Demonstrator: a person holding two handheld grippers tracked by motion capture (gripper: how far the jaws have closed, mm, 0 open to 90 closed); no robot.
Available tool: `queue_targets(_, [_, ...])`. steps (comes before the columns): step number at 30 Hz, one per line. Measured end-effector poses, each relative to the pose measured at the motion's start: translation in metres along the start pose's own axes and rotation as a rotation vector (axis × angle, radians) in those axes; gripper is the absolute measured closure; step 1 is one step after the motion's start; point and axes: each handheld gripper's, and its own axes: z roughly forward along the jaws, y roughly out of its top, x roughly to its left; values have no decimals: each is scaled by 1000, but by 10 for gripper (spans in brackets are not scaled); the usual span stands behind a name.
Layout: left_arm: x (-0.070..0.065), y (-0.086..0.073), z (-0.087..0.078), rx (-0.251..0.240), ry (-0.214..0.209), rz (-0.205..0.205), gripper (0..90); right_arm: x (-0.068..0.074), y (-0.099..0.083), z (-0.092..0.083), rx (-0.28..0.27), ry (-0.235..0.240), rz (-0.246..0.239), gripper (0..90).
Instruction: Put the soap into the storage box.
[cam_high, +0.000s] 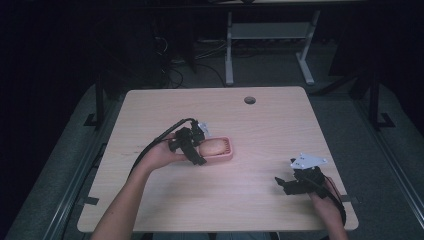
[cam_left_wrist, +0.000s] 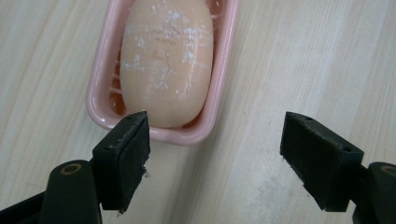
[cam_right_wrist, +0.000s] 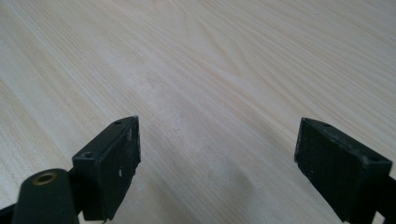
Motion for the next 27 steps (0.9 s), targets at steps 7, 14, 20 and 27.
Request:
queue_targets(7, [-1, -5, -2, -2, -1, -9, 238, 0, 0, 0, 1, 3, 0, 138])
queue_targets(14, [-4, -13, -1, -1, 2, -17, 238, 0, -1, 0, 4, -1, -2, 138])
queue_targets(20, [-7, -19, -2, -6, 2, -29, 237, 0, -1, 1, 7, -2, -4, 138])
queue_targets(27, [-10, -27, -2, -4, 3, -35, 237, 0, -1, 1, 9, -2, -8, 138])
